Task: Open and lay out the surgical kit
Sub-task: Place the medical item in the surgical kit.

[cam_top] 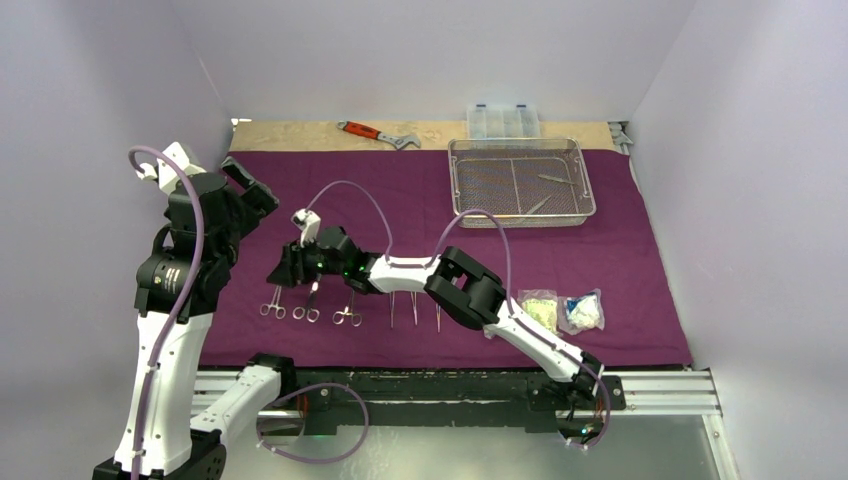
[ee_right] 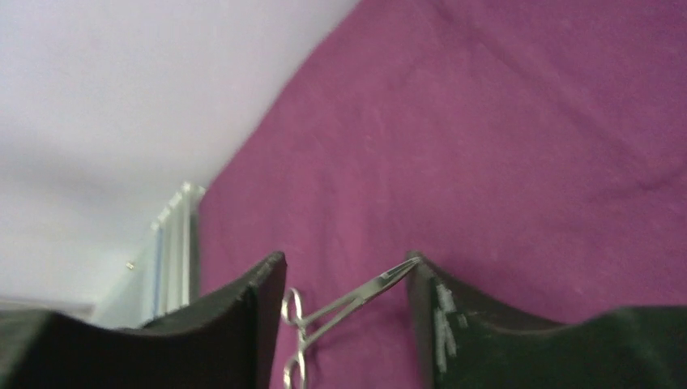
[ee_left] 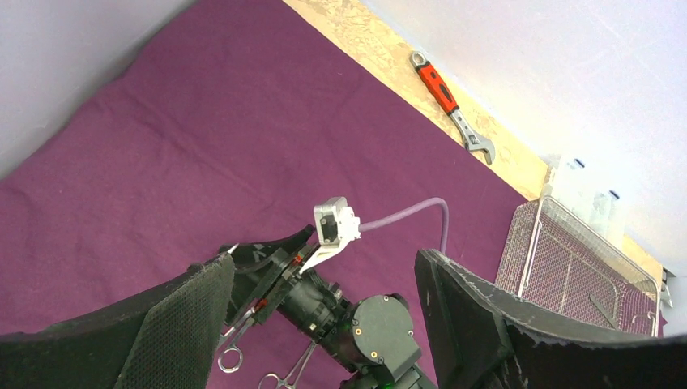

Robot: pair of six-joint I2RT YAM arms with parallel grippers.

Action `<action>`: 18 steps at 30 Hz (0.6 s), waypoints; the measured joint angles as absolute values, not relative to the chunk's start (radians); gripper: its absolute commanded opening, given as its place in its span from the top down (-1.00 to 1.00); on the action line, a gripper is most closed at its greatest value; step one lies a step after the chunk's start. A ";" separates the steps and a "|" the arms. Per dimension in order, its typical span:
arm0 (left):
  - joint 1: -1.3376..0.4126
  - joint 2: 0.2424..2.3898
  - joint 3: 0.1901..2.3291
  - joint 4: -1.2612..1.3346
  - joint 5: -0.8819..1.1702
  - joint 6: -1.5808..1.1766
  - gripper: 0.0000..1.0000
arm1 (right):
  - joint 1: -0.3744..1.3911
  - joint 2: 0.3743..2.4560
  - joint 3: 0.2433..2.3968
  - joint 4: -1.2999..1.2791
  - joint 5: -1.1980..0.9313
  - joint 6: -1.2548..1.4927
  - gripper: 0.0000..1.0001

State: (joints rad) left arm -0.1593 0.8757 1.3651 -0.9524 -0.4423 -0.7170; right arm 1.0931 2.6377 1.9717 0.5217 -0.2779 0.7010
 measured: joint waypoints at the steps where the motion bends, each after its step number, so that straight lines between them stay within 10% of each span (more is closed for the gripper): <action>1: -0.159 0.876 1.365 -0.952 -0.442 -0.717 -0.62 | 1.093 2.638 1.972 0.508 -0.268 0.690 -0.32; 18: -0.159 0.865 1.365 -0.959 -0.441 -0.721 -0.62 | 1.019 2.526 1.995 0.347 -0.155 0.582 -0.62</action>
State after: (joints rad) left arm -0.1593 0.8650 1.3651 -0.9592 -0.4408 -0.7212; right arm 1.0191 2.5263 1.9949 0.3473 -0.1551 0.5816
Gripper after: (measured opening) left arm 0.812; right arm 0.817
